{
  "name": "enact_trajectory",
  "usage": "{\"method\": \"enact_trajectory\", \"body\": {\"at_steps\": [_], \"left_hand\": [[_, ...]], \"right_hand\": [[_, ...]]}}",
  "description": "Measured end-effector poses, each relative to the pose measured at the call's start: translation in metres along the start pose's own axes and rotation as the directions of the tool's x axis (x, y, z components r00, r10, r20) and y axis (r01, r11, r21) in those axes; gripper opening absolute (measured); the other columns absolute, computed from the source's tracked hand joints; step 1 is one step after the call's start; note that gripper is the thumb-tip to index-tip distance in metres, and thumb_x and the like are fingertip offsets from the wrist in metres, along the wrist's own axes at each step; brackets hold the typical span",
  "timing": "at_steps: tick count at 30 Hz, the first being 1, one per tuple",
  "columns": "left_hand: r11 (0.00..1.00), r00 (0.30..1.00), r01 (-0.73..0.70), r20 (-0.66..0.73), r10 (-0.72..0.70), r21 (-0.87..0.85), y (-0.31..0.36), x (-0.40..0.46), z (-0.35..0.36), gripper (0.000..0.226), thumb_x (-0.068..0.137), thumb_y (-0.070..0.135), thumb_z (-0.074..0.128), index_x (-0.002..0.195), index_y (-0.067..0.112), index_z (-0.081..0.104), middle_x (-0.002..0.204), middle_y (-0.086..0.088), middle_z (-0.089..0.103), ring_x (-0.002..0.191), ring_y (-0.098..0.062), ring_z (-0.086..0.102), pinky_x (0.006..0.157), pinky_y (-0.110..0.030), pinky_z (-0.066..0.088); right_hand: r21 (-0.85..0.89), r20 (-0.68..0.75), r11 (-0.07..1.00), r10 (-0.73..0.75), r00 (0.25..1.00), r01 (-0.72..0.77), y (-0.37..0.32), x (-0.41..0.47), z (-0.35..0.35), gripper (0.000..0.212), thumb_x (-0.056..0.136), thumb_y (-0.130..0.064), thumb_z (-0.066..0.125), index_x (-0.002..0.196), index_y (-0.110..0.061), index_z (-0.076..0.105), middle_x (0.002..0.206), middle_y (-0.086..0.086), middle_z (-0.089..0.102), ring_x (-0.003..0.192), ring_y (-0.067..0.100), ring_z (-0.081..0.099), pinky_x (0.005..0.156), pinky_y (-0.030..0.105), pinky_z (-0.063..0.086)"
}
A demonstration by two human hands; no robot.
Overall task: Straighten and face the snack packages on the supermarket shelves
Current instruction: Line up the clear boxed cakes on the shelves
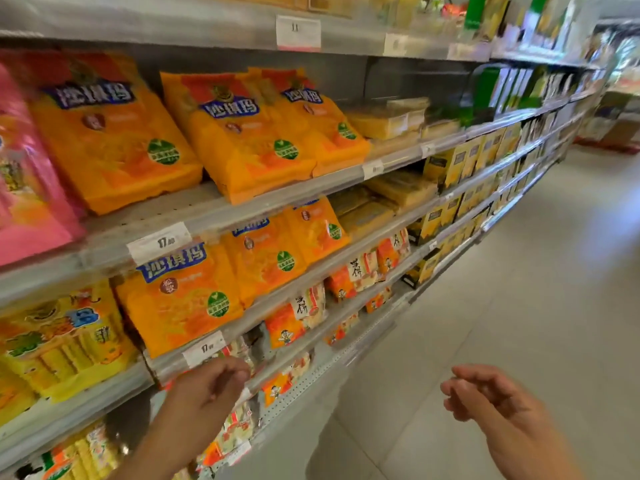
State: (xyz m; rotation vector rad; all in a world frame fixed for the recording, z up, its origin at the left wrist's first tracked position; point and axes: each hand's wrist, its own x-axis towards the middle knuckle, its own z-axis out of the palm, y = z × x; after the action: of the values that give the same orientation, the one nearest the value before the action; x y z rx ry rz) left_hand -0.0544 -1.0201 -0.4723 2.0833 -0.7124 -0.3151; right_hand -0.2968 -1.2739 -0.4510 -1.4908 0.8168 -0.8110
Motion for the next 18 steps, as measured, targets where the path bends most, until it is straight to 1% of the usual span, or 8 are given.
{"method": "enact_trajectory", "body": {"at_steps": [3, 6, 8, 10, 12, 14, 16, 18], "left_hand": [[0.994, 0.996, -0.09, 0.001, 0.09, -0.058, 0.051, 0.055, 0.005, 0.025, 0.094, 0.019, 0.061, 0.08, 0.038, 0.069, 0.082, 0.009, 0.071, 0.073, -0.011, 0.065, 0.067, -0.026, 0.051], [0.985, 0.984, -0.167, -0.071, 0.164, -0.045, 0.093, 0.099, -0.005, 0.024, 0.093, 0.023, 0.062, 0.081, 0.043, 0.069, 0.085, 0.017, 0.071, 0.081, -0.006, 0.066, 0.07, -0.024, 0.053], [0.974, 0.965, -0.228, -0.129, 0.226, 0.0, 0.115, 0.126, -0.018, 0.022, 0.094, 0.028, 0.06, 0.087, 0.048, 0.068, 0.09, 0.022, 0.069, 0.085, -0.002, 0.064, 0.07, -0.02, 0.051], [0.951, 0.933, -0.288, -0.192, 0.305, 0.11, 0.139, 0.148, -0.035, 0.017, 0.095, 0.04, 0.054, 0.095, 0.054, 0.063, 0.096, 0.027, 0.065, 0.09, 0.002, 0.06, 0.07, -0.014, 0.047], [0.855, 0.832, -0.361, -0.284, 0.475, 0.372, 0.166, 0.166, -0.059, 0.021, 0.099, 0.046, 0.044, 0.1, 0.048, 0.064, 0.101, 0.025, 0.065, 0.096, 0.004, 0.057, 0.075, -0.014, 0.046], [0.658, 0.647, -0.376, -0.323, 0.691, 0.652, 0.196, 0.184, -0.084, 0.027, 0.097, 0.033, 0.046, 0.103, 0.024, 0.071, 0.102, 0.009, 0.069, 0.097, -0.007, 0.059, 0.081, -0.023, 0.047], [0.5, 0.509, -0.294, -0.31, 0.803, 0.815, 0.223, 0.202, -0.112, 0.027, 0.093, 0.021, 0.052, 0.103, 0.008, 0.073, 0.104, -0.005, 0.07, 0.098, -0.021, 0.063, 0.086, -0.034, 0.05], [0.392, 0.423, -0.149, -0.3, 0.855, 0.908, 0.245, 0.216, -0.144, 0.025, 0.091, 0.017, 0.055, 0.105, 0.005, 0.072, 0.11, -0.009, 0.068, 0.102, -0.029, 0.063, 0.09, -0.043, 0.048]], "right_hand": [[0.016, 0.059, 0.999, -0.052, 0.997, 0.051, -0.027, 0.059, 0.018, 0.015, 0.083, 0.009, 0.063, 0.088, -0.004, 0.069, 0.072, 0.015, 0.073, 0.061, 0.026, 0.069, 0.058, 0.027, 0.055], [-0.001, 0.169, 0.996, -0.086, 0.982, 0.087, -0.06, 0.119, 0.042, 0.013, 0.081, -0.001, 0.069, 0.088, -0.011, 0.072, 0.077, 0.011, 0.074, 0.069, 0.026, 0.071, 0.063, 0.037, 0.058], [0.03, 0.277, 0.988, -0.156, 0.948, 0.154, -0.087, 0.161, 0.063, 0.01, 0.078, -0.009, 0.072, 0.086, -0.015, 0.074, 0.078, 0.01, 0.074, 0.069, 0.022, 0.071, 0.062, 0.033, 0.057], [0.067, 0.393, 0.964, -0.263, 0.881, 0.257, -0.119, 0.201, 0.083, 0.018, 0.07, -0.025, 0.072, 0.087, -0.026, 0.075, 0.081, 0.01, 0.074, 0.072, 0.021, 0.071, 0.066, 0.03, 0.058], [0.111, 0.491, 0.933, -0.351, 0.798, 0.342, -0.156, 0.236, 0.105, 0.029, 0.063, -0.045, 0.074, 0.089, -0.033, 0.073, 0.084, 0.007, 0.075, 0.078, 0.022, 0.071, 0.071, 0.03, 0.057], [0.167, 0.552, 0.885, -0.45, 0.702, 0.436, -0.193, 0.268, 0.127, 0.046, 0.059, -0.063, 0.075, 0.093, -0.033, 0.071, 0.087, 0.003, 0.074, 0.08, 0.018, 0.07, 0.071, 0.027, 0.057], [0.21, 0.553, 0.792, -0.58, 0.598, 0.573, -0.232, 0.295, 0.149, 0.037, 0.066, -0.059, 0.072, 0.094, -0.036, 0.069, 0.087, -0.003, 0.074, 0.078, 0.015, 0.069, 0.067, 0.023, 0.056], [0.259, 0.541, 0.691, -0.682, 0.491, 0.674, -0.271, 0.317, 0.173, 0.02, 0.076, -0.045, 0.069, 0.096, -0.042, 0.067, 0.088, -0.01, 0.073, 0.08, 0.012, 0.069, 0.067, 0.025, 0.056]]}}
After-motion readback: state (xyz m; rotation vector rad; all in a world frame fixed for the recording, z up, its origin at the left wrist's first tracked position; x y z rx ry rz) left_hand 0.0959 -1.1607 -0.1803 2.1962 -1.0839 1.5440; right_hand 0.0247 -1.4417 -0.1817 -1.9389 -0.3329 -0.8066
